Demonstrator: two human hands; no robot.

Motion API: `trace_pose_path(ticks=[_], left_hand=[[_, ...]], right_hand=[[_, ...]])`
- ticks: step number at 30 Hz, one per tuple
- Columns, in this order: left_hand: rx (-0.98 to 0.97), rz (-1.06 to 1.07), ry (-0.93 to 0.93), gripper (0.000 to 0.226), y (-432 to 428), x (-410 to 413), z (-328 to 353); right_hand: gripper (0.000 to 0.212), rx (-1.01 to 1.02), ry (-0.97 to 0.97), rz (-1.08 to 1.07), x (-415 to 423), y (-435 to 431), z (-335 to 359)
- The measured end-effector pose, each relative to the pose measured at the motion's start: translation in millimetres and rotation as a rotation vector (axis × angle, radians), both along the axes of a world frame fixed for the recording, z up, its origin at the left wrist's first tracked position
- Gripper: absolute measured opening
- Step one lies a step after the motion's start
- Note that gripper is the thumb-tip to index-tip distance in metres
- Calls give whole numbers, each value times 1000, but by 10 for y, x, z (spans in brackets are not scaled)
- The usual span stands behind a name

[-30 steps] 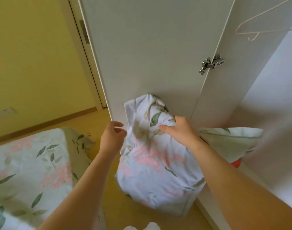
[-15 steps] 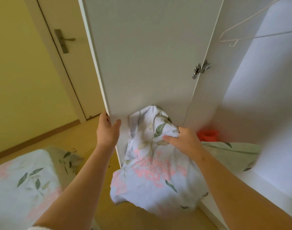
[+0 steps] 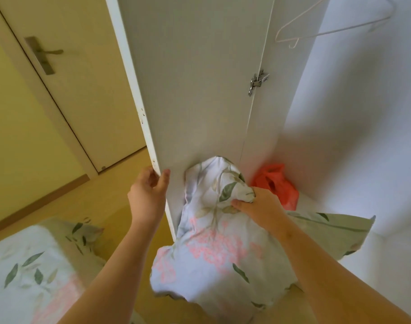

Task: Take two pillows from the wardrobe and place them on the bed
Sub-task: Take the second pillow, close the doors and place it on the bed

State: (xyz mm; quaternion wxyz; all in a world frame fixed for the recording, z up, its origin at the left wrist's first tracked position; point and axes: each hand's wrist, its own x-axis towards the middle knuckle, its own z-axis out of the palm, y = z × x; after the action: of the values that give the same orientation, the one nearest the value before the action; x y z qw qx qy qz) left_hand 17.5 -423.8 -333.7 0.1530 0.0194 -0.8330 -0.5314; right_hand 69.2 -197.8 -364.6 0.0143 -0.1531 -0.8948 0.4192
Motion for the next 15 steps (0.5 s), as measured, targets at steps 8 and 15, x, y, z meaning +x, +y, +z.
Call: trace_pose_path(ticks=[8, 15], left_hand=[[-154, -69, 64, 32, 494, 579, 22], [-150, -91, 55, 19, 1199, 1000, 21]], right_hand=[[12, 41, -18, -25, 579, 378, -4], [31, 62, -95, -105, 1118, 799, -25]])
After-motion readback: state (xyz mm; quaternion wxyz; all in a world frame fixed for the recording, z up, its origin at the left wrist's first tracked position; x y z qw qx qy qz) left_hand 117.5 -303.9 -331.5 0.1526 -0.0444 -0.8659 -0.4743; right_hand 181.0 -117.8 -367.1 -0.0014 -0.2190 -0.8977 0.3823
